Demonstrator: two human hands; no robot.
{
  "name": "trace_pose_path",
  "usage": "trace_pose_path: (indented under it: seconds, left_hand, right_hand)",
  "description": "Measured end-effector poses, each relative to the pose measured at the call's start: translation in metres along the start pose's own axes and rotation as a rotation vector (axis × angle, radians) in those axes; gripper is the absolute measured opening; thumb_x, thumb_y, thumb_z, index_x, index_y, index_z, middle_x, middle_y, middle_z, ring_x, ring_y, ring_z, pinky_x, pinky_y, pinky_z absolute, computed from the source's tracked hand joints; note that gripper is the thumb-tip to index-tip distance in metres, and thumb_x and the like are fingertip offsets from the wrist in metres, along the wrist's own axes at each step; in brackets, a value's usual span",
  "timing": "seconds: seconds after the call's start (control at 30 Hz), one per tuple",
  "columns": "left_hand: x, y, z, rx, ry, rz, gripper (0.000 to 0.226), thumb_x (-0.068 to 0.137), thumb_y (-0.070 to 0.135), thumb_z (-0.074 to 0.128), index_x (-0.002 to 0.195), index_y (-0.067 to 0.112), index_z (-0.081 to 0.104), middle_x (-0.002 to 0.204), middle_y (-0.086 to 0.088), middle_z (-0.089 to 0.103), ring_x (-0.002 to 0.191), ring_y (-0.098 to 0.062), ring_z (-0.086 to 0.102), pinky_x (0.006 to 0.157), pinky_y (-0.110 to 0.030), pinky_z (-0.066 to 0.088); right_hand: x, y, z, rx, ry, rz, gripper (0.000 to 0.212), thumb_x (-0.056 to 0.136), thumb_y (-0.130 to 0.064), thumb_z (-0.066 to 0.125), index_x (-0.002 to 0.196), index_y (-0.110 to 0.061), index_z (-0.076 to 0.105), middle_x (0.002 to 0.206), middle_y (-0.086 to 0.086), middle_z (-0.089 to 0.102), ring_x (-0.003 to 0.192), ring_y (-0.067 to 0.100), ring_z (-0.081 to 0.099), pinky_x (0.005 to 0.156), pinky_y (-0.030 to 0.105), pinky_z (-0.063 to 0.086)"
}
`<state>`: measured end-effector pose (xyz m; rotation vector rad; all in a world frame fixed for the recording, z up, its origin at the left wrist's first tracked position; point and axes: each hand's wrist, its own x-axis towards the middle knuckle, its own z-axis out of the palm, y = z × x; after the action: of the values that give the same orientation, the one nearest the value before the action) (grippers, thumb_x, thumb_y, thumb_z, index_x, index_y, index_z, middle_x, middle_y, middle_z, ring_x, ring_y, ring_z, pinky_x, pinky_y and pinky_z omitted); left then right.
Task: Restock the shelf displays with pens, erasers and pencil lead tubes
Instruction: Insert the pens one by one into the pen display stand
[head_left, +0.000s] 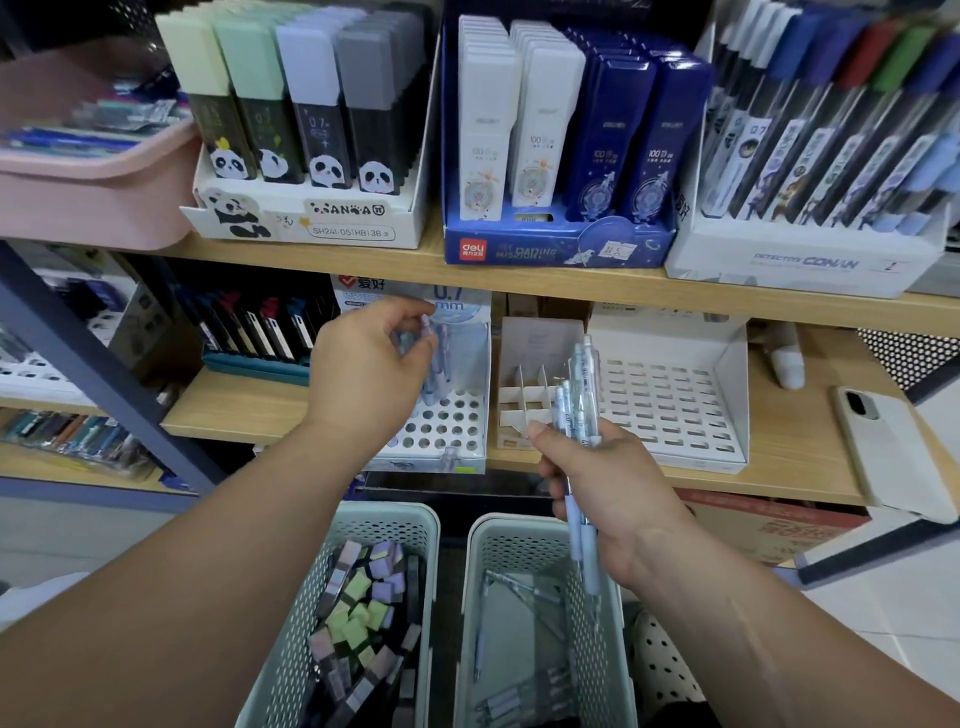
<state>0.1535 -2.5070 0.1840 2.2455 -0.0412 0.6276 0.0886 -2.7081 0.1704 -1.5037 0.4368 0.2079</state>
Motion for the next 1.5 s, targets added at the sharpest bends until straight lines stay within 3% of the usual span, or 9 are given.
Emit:
trace_pose_path:
  seconds: [0.13, 0.47, 0.6, 0.7, 0.8, 1.13, 1.27, 1.4, 1.5]
  left_hand:
    - [0.0, -0.003, 0.005, 0.089, -0.015, 0.052, 0.02, 0.087, 0.016, 0.073, 0.107, 0.019, 0.075, 0.093, 0.006, 0.075, 0.085, -0.024, 0.064, 0.081, -0.042, 0.054]
    - [0.003, 0.001, 0.006, 0.064, -0.004, 0.011, 0.019, 0.087, 0.016, 0.073, 0.106, 0.017, 0.076, 0.091, 0.005, 0.076, 0.08, -0.016, 0.066, 0.08, -0.03, 0.052]
    - [0.0, -0.001, 0.013, 0.141, -0.01, 0.073, 0.015, 0.084, 0.013, 0.074, 0.099, 0.017, 0.078, 0.084, 0.004, 0.076, 0.079, -0.026, 0.064, 0.075, -0.035, 0.053]
    - [-0.001, -0.005, 0.018, 0.303, -0.02, 0.166, 0.022, 0.076, 0.01, 0.081, 0.098, 0.015, 0.08, 0.084, -0.005, 0.075, 0.083, -0.037, 0.063, 0.074, -0.038, 0.053]
    - [0.0, -0.009, 0.02, 0.415, -0.031, 0.234, 0.024, 0.071, 0.013, 0.085, 0.094, 0.012, 0.08, 0.088, -0.014, 0.067, 0.08, -0.039, 0.061, 0.071, -0.045, 0.054]
    - [-0.007, -0.002, 0.021, 0.679, -0.128, 0.208, 0.052, 0.083, 0.035, 0.072, 0.13, 0.012, 0.066, 0.102, -0.015, 0.058, 0.092, -0.039, 0.057, 0.077, -0.046, 0.049]
    - [-0.019, 0.022, 0.011, 0.223, -0.132, 0.105, 0.036, 0.095, 0.034, 0.061, 0.125, 0.016, 0.067, 0.102, -0.005, 0.057, 0.094, -0.021, 0.057, 0.082, -0.031, 0.046]
    - [-0.047, 0.049, 0.008, -0.466, -0.367, -0.374, 0.011, 0.094, 0.022, 0.068, 0.088, 0.017, 0.075, 0.074, 0.007, 0.068, 0.066, 0.001, 0.059, 0.063, -0.012, 0.045]
    - [-0.063, 0.047, 0.008, -0.668, -0.366, -0.542, 0.006, 0.092, 0.013, 0.069, 0.092, 0.009, 0.074, 0.064, 0.005, 0.067, 0.053, 0.0, 0.058, 0.052, -0.012, 0.044]
  right_hand:
    - [0.001, -0.003, -0.004, -0.007, 0.001, -0.005, 0.028, 0.086, -0.031, 0.079, 0.101, -0.014, 0.063, 0.062, -0.001, 0.063, 0.053, 0.013, 0.051, 0.061, 0.033, 0.048]
    - [0.001, -0.005, -0.007, 0.015, -0.03, -0.006, 0.025, 0.086, -0.029, 0.079, 0.099, -0.015, 0.064, 0.062, 0.0, 0.061, 0.051, 0.012, 0.049, 0.056, 0.031, 0.045]
    - [0.001, -0.005, -0.009, 0.013, -0.034, -0.014, 0.024, 0.085, -0.03, 0.08, 0.095, -0.015, 0.063, 0.063, 0.0, 0.062, 0.052, 0.013, 0.049, 0.058, 0.032, 0.045]
    - [0.001, -0.006, -0.008, 0.03, -0.046, 0.014, 0.035, 0.086, -0.03, 0.079, 0.108, -0.012, 0.06, 0.063, 0.0, 0.062, 0.052, 0.012, 0.05, 0.056, 0.029, 0.047]
    - [0.0, -0.007, -0.008, 0.09, -0.119, 0.052, 0.023, 0.087, -0.028, 0.078, 0.098, -0.014, 0.064, 0.065, 0.001, 0.06, 0.053, 0.013, 0.048, 0.051, 0.027, 0.045]
    - [-0.007, -0.012, -0.002, 0.163, -0.285, 0.084, 0.021, 0.086, -0.024, 0.079, 0.084, -0.016, 0.059, 0.065, 0.001, 0.053, 0.054, 0.014, 0.044, 0.05, 0.026, 0.041]
    - [-0.007, -0.009, 0.003, 0.081, -0.291, 0.036, 0.02, 0.087, -0.024, 0.078, 0.092, -0.014, 0.061, 0.061, 0.0, 0.052, 0.052, 0.014, 0.044, 0.049, 0.025, 0.041]
    - [-0.008, -0.004, 0.012, -0.001, -0.267, -0.038, 0.017, 0.089, -0.022, 0.075, 0.094, -0.012, 0.063, 0.061, 0.003, 0.051, 0.051, 0.015, 0.045, 0.05, 0.029, 0.039]
    - [-0.009, 0.0, 0.018, -0.092, -0.275, -0.078, 0.015, 0.09, -0.022, 0.075, 0.098, -0.011, 0.067, 0.055, -0.001, 0.051, 0.049, 0.013, 0.044, 0.049, 0.026, 0.04]
